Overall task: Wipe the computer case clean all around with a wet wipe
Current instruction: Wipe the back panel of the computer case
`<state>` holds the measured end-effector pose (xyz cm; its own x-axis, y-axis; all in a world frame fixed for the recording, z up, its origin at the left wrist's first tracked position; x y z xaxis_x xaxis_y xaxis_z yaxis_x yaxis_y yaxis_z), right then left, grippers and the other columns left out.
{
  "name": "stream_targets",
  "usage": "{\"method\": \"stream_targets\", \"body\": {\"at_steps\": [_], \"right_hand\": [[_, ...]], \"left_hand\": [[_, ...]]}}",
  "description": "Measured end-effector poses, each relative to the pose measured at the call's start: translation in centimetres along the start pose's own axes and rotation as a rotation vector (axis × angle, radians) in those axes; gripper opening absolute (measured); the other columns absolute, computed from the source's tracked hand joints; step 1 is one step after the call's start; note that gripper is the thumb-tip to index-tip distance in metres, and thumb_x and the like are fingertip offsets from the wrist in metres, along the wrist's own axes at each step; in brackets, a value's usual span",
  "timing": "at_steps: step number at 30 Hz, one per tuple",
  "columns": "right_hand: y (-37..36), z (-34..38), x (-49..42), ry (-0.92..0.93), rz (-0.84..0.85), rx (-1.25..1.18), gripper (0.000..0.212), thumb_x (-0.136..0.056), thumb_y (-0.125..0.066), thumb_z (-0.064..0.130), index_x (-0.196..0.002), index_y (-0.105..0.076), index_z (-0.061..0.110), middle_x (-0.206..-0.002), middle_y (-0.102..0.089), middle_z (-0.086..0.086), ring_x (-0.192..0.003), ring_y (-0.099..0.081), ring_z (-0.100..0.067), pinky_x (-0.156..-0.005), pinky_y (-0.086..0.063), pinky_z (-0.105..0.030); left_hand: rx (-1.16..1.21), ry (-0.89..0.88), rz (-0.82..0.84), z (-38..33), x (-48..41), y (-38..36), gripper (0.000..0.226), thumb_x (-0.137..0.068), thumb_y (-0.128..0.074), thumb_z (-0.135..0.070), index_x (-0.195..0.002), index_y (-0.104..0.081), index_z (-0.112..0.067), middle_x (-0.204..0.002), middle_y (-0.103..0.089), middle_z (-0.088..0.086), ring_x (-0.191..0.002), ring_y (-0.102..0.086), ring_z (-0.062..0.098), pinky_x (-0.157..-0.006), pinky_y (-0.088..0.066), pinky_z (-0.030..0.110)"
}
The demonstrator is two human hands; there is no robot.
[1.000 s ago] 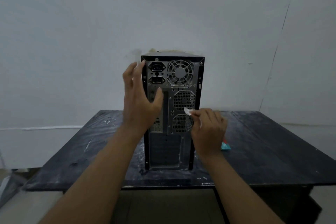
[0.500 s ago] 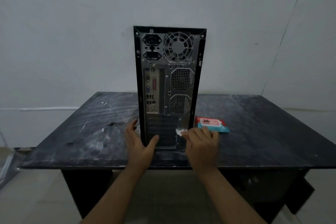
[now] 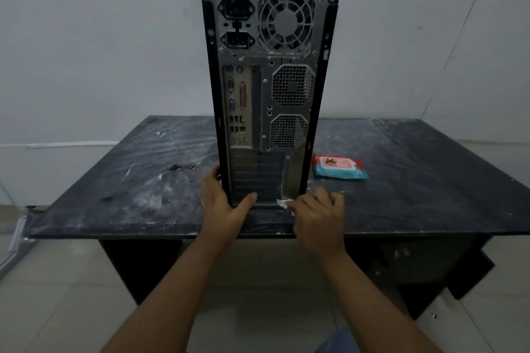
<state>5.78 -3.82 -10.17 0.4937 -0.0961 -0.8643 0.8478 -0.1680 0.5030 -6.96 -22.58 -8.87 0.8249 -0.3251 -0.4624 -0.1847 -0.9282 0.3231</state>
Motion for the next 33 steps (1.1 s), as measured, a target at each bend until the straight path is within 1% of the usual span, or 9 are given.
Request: {"method": "stream_targets", "body": {"at_steps": [2,7,13,18,21,24,29,31,33], "right_hand": [[0.5,-0.2,-0.5,-0.001,-0.004,-0.002,0.011,-0.095,-0.071,0.018,-0.092,-0.081,0.020,-0.090,-0.077,0.003,-0.092,-0.057,-0.026,-0.079,-0.035,-0.041],[2.5,-0.4,-4.7,0.021,-0.115,-0.007,0.014,-0.100,-0.068,0.019,-0.101,-0.083,0.018,-0.098,-0.078,0.002,-0.094,-0.065,-0.030,-0.081,-0.037,-0.042],[0.5,-2.1,-1.6,0.344,0.140,-0.024,0.005,-0.095,-0.079,0.022,-0.097,-0.082,0.019,-0.092,-0.076,0.001,-0.094,-0.060,-0.027,-0.080,-0.037,-0.042],[1.0,-3.4,-1.8,0.374,0.271,0.061,0.011,-0.084,-0.089,0.026,-0.094,-0.084,0.028,-0.088,-0.075,0.008,-0.096,-0.056,-0.024,-0.082,-0.036,-0.043],[0.7,-2.6,-2.6,0.426,0.279,0.054,0.006,-0.086,-0.086,0.025,-0.087,-0.081,0.025,-0.079,-0.070,0.008,-0.092,-0.051,-0.023,-0.081,-0.036,-0.043],[0.1,-1.3,-2.9,0.470,0.290,0.038,0.002,-0.090,-0.082,0.025,-0.089,-0.081,0.023,-0.081,-0.070,0.006,-0.095,-0.050,-0.024,-0.082,-0.036,-0.043],[1.0,-3.2,-2.0,0.367,0.215,0.028,0.004,-0.090,-0.085,0.028,-0.087,-0.082,0.025,-0.084,-0.074,0.007,-0.096,-0.053,-0.024,-0.081,-0.036,-0.043],[1.4,-3.4,-1.9,0.334,0.176,0.021,0.005,-0.091,-0.083,0.028,-0.089,-0.083,0.024,-0.087,-0.076,0.004,-0.096,-0.054,-0.024,-0.081,-0.037,-0.044],[2.0,-3.1,-2.5,0.223,0.080,-0.011,0.008,-0.094,-0.080,0.027,-0.090,-0.082,0.020,-0.091,-0.078,0.003,-0.095,-0.059,-0.026,-0.082,-0.038,-0.043]], "left_hand": [[-0.006,0.005,0.012,0.0,0.0,0.1,0.087,-0.082,-0.073,-0.065,-0.146,-0.014,-0.065,-0.153,-0.033,-0.010,-0.145,-0.040,0.015,-0.123,-0.034,0.058],[-0.005,0.016,0.028,0.5,-0.1,0.0,0.093,-0.083,-0.074,-0.062,-0.155,-0.019,-0.043,-0.151,-0.031,-0.012,-0.145,-0.038,0.015,-0.124,-0.032,0.059],[-0.013,-0.022,0.007,0.4,-0.2,0.1,0.087,-0.082,-0.075,-0.059,-0.145,-0.015,-0.062,-0.149,-0.035,-0.012,-0.143,-0.041,0.012,-0.122,-0.034,0.060],[0.000,-0.036,0.005,0.2,0.0,0.4,0.084,-0.081,-0.074,-0.058,-0.140,-0.014,-0.069,-0.147,-0.036,-0.013,-0.141,-0.040,0.011,-0.122,-0.033,0.060],[-0.010,-0.040,-0.007,0.1,-0.1,0.4,0.086,-0.081,-0.074,-0.057,-0.138,-0.012,-0.072,-0.147,-0.036,-0.013,-0.141,-0.041,0.011,-0.122,-0.034,0.060],[-0.003,-0.046,-0.010,0.3,-0.1,0.3,0.086,-0.082,-0.075,-0.055,-0.143,-0.015,-0.065,-0.147,-0.037,-0.013,-0.141,-0.042,0.013,-0.121,-0.035,0.060],[0.025,-0.039,0.006,0.6,-0.3,0.2,0.084,-0.082,-0.075,-0.056,-0.146,-0.020,-0.058,-0.143,-0.034,-0.019,-0.140,-0.042,0.012,-0.121,-0.035,0.060],[0.021,-0.045,0.004,0.6,-0.2,0.2,0.085,-0.082,-0.075,-0.055,-0.146,-0.020,-0.059,-0.145,-0.035,-0.016,-0.140,-0.042,0.012,-0.121,-0.035,0.061],[0.023,-0.046,0.005,0.6,-0.2,0.2,0.085,-0.082,-0.075,-0.055,-0.146,-0.020,-0.060,-0.146,-0.035,-0.014,-0.141,-0.043,0.013,-0.121,-0.035,0.061]]}}
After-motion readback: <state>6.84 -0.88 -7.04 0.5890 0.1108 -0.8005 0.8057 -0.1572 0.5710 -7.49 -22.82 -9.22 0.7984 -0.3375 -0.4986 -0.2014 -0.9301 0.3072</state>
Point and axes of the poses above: each hand's wrist, its own x-axis away from the middle knuckle, its own y-axis out of the back of the hand, z = x × y, the point moved 1 cm from there along -x, towards the middle knuckle
